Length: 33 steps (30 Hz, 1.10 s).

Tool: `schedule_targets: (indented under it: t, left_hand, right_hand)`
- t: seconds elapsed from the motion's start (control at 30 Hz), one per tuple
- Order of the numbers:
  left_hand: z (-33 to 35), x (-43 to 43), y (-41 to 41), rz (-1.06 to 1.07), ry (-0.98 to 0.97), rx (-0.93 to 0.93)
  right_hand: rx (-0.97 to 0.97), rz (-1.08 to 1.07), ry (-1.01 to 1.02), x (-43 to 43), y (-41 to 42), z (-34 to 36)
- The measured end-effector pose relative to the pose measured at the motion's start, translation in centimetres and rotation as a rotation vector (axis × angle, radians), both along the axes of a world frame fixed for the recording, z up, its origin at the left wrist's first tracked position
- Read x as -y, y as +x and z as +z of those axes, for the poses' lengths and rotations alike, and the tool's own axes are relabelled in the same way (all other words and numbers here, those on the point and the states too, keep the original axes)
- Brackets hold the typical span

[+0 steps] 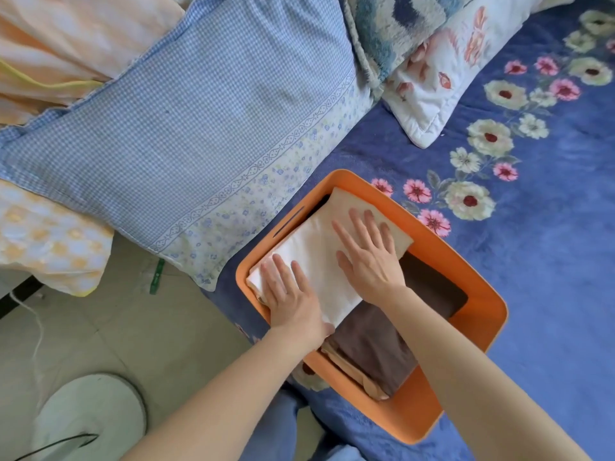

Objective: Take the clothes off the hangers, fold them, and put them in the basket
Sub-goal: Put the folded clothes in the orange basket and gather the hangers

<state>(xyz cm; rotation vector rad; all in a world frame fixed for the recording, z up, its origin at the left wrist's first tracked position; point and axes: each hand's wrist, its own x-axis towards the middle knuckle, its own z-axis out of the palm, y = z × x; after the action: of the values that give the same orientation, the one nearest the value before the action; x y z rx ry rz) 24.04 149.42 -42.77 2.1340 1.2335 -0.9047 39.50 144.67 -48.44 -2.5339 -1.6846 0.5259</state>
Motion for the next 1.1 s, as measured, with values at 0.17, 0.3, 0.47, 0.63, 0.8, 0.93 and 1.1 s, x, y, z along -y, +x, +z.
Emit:
schedule_targets:
  t: [0.17, 0.3, 0.47, 0.63, 0.8, 0.93, 1.1]
  left_hand:
    - [-3.7, -0.7, 0.5, -0.041, -0.054, -0.179]
    - [-6.0, -0.7, 0.6, -0.06, -0.03, -0.235]
    - [-7.5, -0.8, 0.8, -0.046, -0.006, -0.246]
    - [-6.2, -1.3, 0.7, -0.058, -0.111, -0.192]
    - [-2.3, -1.7, 0.5, 0.01, -0.182, -0.015]
    - [1.8, 2.8, 1.7, -0.113, -0.087, 0.139]
    - [6.7, 13.7, 4.4, -0.365, -0.001, 0.248]
  right_hand:
    - [0.053, 0.117, -0.143, -1.6, 2.4, -1.9]
    - [0.031, 0.11, -0.169, -1.8, 2.6, -4.1]
    - [0.031, 0.109, -0.217, -2.1, 2.8, -5.7]
    - [-0.117, 0.102, -0.314, -2.6, 2.8, -2.2]
    - [-0.095, 0.022, -0.305, 3.5, 0.9, 3.4]
    - [-0.081, -0.14, -0.249, 12.2, -1.2, 8.2]
    - [-0.023, -0.328, -0.223, 25.2, -3.7, 14.2]
